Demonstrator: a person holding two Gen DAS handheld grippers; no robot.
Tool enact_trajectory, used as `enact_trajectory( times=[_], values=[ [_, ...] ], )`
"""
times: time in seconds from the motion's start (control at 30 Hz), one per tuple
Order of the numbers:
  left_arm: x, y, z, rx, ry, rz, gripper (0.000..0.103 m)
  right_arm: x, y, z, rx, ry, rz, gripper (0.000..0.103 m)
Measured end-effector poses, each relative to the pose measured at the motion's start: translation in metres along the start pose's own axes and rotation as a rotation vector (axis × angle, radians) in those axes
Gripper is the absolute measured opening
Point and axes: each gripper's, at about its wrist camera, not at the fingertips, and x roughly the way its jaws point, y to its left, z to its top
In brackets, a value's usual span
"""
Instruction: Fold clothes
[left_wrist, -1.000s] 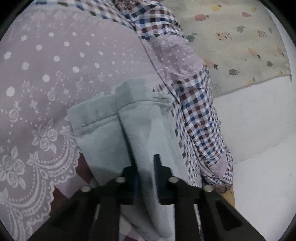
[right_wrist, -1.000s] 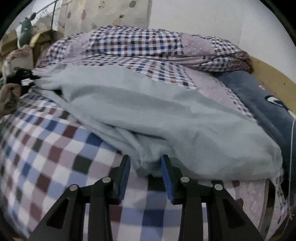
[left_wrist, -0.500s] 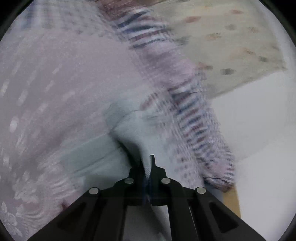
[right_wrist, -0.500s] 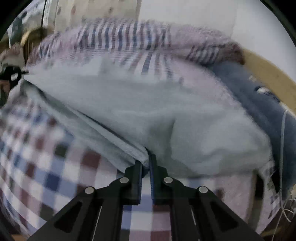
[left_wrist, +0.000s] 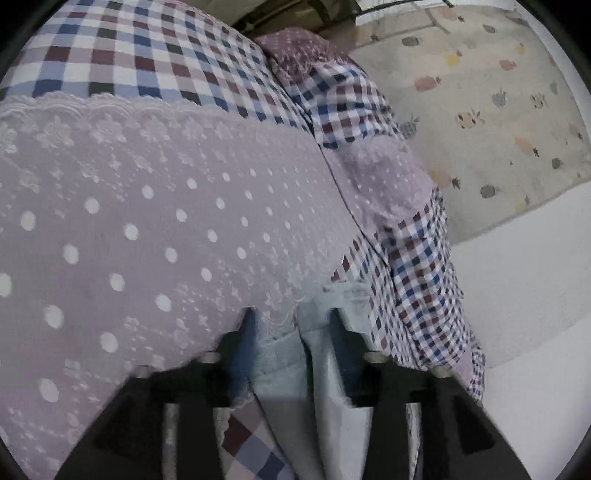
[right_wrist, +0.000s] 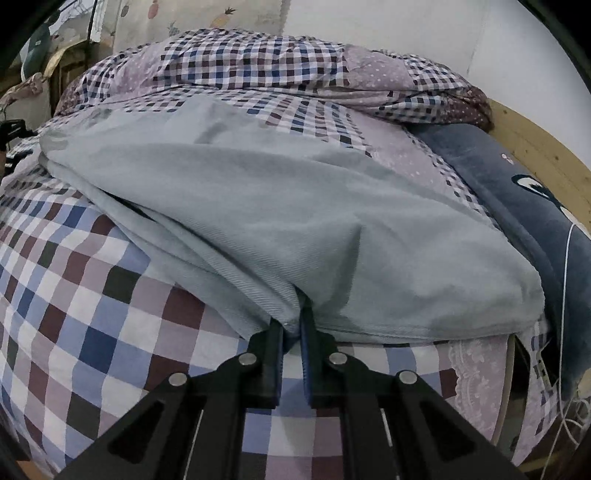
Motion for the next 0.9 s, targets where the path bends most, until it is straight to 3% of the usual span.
enact_trajectory(
  times=[0.27, 0.4, 0.57, 0.6, 0.67, 0.77, 0.9],
  values=[
    [0.034, -0.009, -0.027, -0.006, 0.195, 0.078, 0.053, 0.003, 0.002, -0.001, 0.003, 0.005, -0.007, 0.011],
    [0.045, -0.019, -0.039, 0.038, 0.187, 0.122, 0.054, 0.003, 0.003, -0.002, 0.001, 0.005, -0.012, 0.013],
    [0.048, -0.014, -0.042, 0.013, 0.146, 0.062, 0.054, 0.004, -0.002, -0.004, 0.025, -0.001, -0.023, 0.029],
    [0.049, -0.013, -0.042, 0.013, 0.139, 0.049, 0.045, 0.004, -0.003, -0.004, 0.029, -0.003, -0.028, 0.031],
    [0.05, -0.007, -0.042, 0.0, 0.137, 0.037, 0.023, 0.005, -0.006, -0.004, 0.036, -0.008, -0.04, 0.043],
    [0.049, -0.003, -0.041, -0.038, 0.128, -0.012, 0.01, 0.007, -0.009, -0.007, 0.08, -0.013, -0.023, 0.048],
    [0.044, -0.005, -0.038, -0.081, 0.11, -0.061, 0.006, 0.008, -0.005, -0.007, 0.07, -0.033, -0.048, 0.051]
  ],
)
